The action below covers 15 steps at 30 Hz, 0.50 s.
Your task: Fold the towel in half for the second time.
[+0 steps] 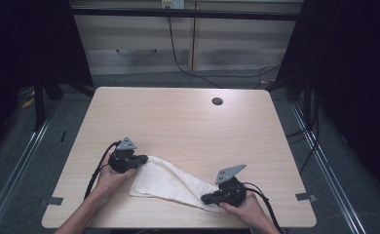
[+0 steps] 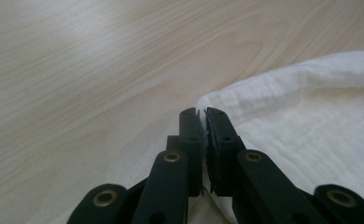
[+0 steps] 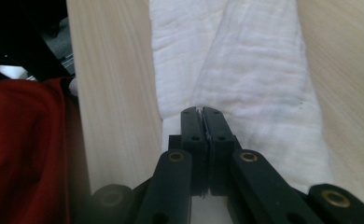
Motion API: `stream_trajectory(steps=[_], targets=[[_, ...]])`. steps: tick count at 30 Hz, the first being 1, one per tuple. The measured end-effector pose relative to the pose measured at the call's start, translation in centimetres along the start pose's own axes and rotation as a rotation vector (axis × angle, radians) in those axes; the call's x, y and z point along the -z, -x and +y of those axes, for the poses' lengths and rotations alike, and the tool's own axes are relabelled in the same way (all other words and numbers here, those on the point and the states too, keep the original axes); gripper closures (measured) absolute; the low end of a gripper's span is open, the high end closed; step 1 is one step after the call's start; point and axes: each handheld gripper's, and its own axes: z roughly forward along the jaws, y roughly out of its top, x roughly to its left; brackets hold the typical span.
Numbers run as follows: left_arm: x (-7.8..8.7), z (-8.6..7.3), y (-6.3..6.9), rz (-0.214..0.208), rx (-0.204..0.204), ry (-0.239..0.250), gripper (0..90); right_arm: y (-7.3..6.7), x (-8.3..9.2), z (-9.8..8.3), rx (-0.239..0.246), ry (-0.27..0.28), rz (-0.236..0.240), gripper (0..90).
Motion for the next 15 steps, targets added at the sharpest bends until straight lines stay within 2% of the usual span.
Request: stream_trajectory(steps=[3,7,10,15], targets=[[0.8,0.8,0.1,-0.012,0.01,0.062,85.9,0.3,-0.1,0.1,-0.018,0.008,-0.019,88.6],[2.2,2.2,1.0,-0.042,0.005,0.16,85.8,1.0,0.0,0.5,-0.025,0.013,-0.072,88.7],[2.8,3.1,2.0,-0.053,-0.044,0.185,85.8,1.7,0.0,0.7,-0.045,0.024,-0.102,88.7],[3.5,4.0,4.1,-0.103,-0.105,0.218,85.7,2.6,0.2,1.0,-0.077,0.032,-0.171,88.8]])
